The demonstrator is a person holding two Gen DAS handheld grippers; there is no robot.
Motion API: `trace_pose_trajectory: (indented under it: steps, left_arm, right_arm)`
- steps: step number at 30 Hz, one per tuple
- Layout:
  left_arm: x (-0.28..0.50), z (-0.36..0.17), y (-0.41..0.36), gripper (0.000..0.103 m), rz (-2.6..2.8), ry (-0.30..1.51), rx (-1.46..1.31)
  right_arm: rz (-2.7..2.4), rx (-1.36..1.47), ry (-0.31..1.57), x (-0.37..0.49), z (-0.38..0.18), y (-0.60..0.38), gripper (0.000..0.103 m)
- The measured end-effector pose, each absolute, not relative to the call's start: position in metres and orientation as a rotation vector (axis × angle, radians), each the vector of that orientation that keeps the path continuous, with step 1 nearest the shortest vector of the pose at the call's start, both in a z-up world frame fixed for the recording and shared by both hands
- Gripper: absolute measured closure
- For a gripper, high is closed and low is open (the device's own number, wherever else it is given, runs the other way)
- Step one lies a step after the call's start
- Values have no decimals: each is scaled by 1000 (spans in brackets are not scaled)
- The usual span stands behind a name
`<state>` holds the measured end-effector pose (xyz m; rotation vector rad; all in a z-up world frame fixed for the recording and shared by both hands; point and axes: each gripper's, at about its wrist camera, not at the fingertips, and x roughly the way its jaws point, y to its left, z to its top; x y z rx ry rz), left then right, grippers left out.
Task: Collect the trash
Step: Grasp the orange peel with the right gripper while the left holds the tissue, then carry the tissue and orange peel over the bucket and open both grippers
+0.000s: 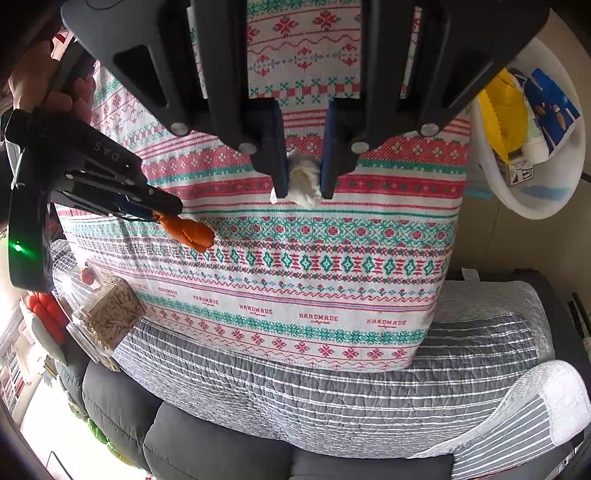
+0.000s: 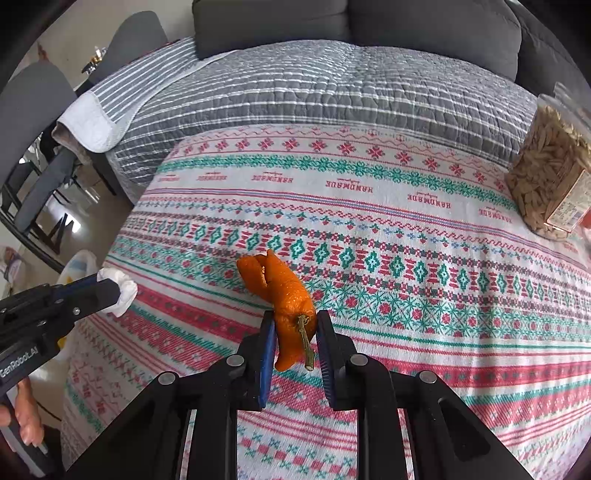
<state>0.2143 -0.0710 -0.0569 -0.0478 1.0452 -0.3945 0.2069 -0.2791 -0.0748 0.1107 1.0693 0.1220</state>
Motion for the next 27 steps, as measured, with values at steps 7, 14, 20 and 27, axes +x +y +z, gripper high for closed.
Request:
trace_pose_trajectory:
  steps: [7, 14, 20, 27]
  left_arm:
    - [206, -46, -58, 84, -389, 1028, -55]
    - [196, -34, -19, 84, -348, 1018, -68]
    - [190, -31, 36, 84, -258, 1017, -108]
    - [191, -39, 91, 84, -140, 1033, -139]
  right_arm:
    - [157, 121, 1044, 187, -54, -274, 82]
    - [225, 108, 1038, 169, -40, -251, 82]
    - [303, 98, 1033, 167, -31, -219, 82]
    - [382, 63, 1019, 176, -23, -174, 82]
